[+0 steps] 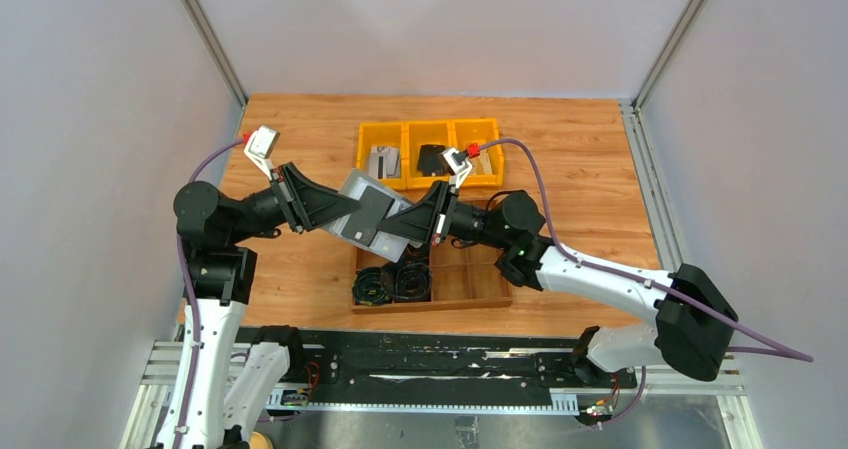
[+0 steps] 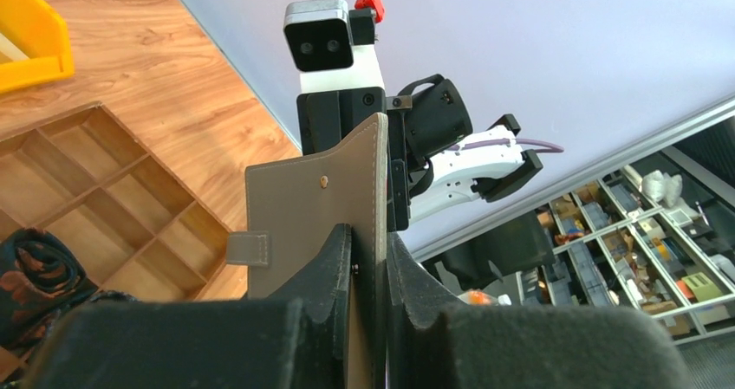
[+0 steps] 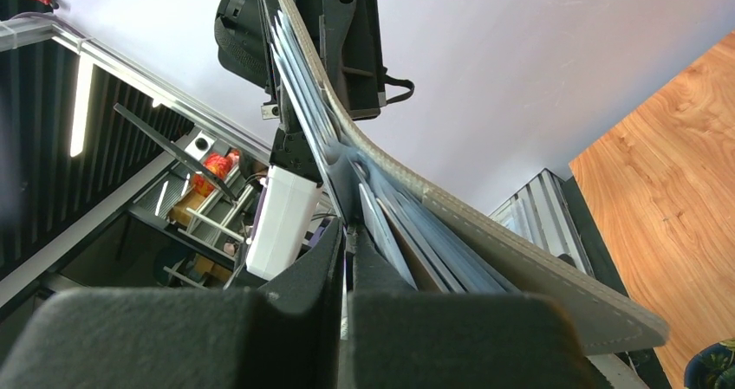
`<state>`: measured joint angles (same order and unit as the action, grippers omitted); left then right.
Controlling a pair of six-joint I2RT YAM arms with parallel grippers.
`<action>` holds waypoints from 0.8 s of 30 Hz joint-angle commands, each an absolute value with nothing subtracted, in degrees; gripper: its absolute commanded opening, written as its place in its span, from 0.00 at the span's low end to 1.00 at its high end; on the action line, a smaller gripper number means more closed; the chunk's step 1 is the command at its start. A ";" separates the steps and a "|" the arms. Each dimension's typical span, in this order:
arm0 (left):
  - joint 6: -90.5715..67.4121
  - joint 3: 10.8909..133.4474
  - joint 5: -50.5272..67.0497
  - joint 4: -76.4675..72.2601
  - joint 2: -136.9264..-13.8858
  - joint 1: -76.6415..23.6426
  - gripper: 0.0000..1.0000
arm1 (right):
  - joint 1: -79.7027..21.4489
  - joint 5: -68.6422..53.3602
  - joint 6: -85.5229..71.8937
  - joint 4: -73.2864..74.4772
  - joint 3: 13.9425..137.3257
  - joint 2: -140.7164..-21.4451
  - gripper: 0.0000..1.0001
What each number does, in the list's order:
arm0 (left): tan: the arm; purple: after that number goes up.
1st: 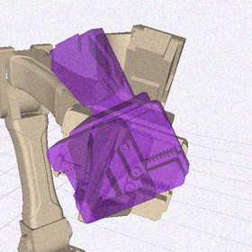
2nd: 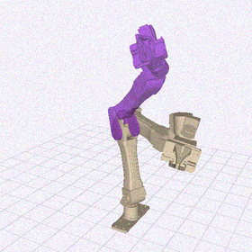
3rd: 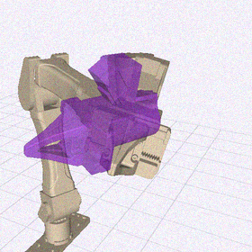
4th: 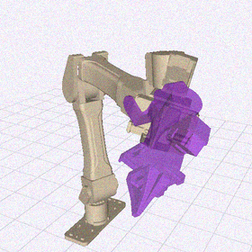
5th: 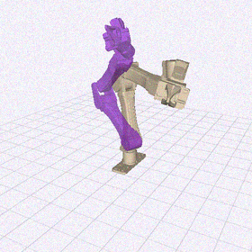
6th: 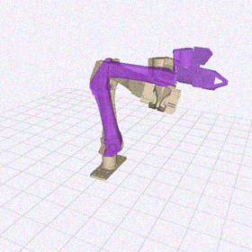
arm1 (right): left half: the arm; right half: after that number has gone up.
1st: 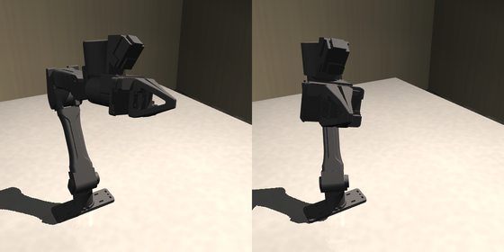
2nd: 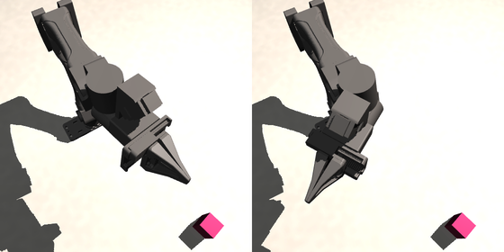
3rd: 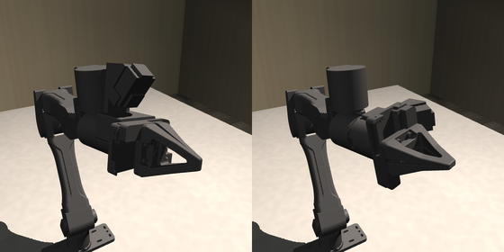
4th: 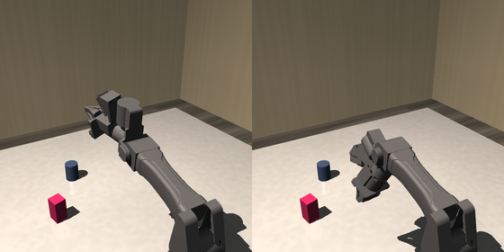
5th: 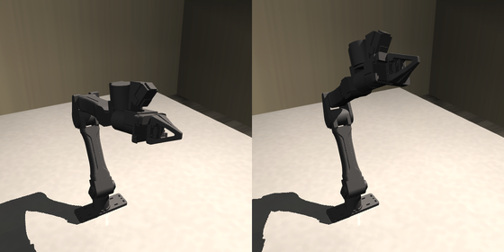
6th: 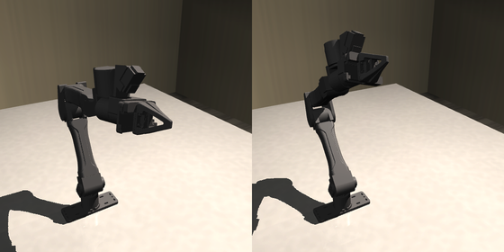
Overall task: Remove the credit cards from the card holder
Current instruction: Remove the credit card from the card holder.
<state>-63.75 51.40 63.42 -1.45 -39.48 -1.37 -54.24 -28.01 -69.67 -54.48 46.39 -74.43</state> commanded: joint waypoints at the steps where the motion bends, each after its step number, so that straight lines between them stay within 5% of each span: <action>1: -62.99 52.75 64.15 -3.96 -38.89 -1.65 0.09 | -53.61 -26.71 -69.31 -54.83 44.89 -73.50 0.00; 19: -58.18 55.99 63.75 1.48 -39.15 -1.67 0.00 | -53.61 -26.41 -70.43 -55.82 44.16 -73.39 0.01; 22: -59.03 55.71 63.86 0.68 -39.03 -1.65 0.00 | -53.61 -25.77 -71.06 -56.53 44.69 -73.59 0.27; 24: -60.07 55.41 63.96 0.34 -38.80 -1.60 0.00 | -53.63 -25.82 -71.05 -56.38 45.74 -74.10 0.35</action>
<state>-57.65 53.36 63.02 3.84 -39.75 -1.56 -54.24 -27.29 -70.87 -55.44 45.39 -74.37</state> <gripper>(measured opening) 0.138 0.290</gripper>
